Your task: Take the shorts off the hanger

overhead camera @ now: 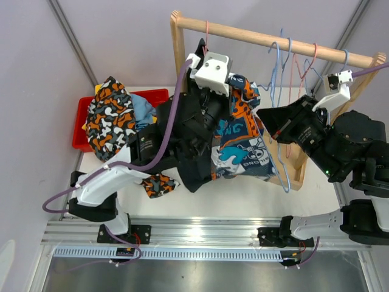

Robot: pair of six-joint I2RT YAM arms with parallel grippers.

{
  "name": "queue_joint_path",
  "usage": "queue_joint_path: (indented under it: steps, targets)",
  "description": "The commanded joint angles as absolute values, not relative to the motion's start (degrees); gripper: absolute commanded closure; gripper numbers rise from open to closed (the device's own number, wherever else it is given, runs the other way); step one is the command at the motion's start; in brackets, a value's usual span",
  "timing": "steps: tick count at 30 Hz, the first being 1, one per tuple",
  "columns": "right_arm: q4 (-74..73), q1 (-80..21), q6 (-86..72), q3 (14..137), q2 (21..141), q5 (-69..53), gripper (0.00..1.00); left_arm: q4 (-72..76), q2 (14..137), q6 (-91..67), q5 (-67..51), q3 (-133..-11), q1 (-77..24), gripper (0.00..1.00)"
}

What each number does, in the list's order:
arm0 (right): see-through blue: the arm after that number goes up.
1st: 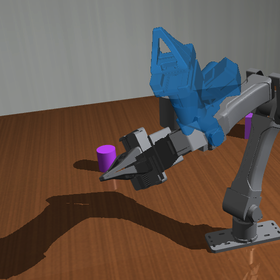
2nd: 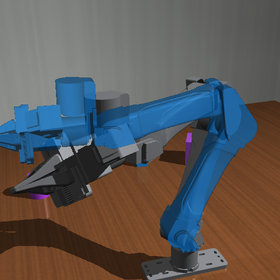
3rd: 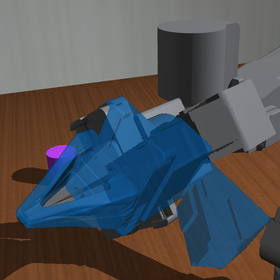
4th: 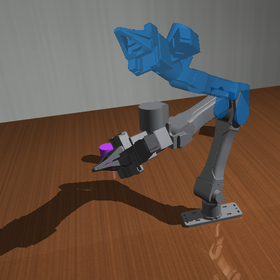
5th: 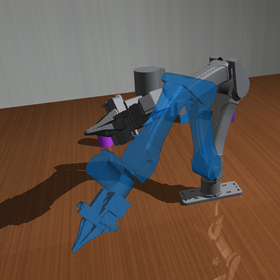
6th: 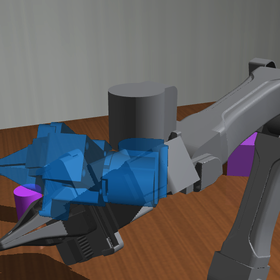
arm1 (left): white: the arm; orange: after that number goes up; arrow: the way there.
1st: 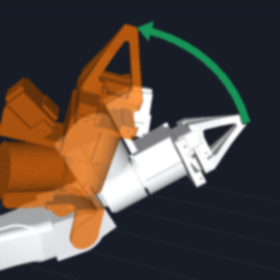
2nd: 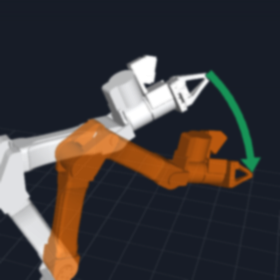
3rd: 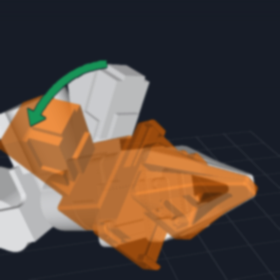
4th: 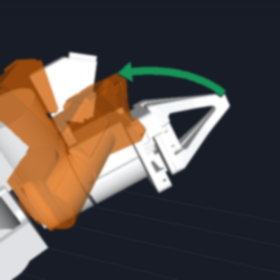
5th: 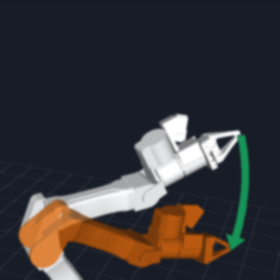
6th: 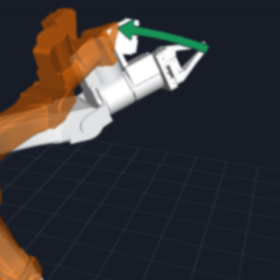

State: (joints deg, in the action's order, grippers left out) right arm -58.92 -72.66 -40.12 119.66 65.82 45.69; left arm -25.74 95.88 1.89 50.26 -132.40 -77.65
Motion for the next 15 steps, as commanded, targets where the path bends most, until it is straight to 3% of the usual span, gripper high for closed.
queue_joint_path:
  steps: [1,4,6,11,15]
  targets:
    - [-59.24,-72.95,-38.78,126.90,67.84,46.66,1.00,-32.53,93.90,0.53,45.10,-128.37,-79.96,1.00]
    - [-57.23,-72.95,-34.21,132.26,70.39,50.62,1.00,-22.70,87.73,2.61,52.44,-112.03,-90.12,1.00]
    - [-55.12,-72.86,-28.15,135.34,72.59,53.24,1.00,-21.27,84.91,3.17,60.15,-108.39,-95.86,1.00]
    - [-45.63,-73.21,-14.19,142.03,75.76,58.09,1.00,-34.35,87.87,-3.77,71.79,-111.79,-114.93,1.00]
    - [-41.23,-74.62,-9.33,140.54,76.11,60.03,1.00,-40.17,94.46,1.38,83.21,-124.86,-128.02,1.00]
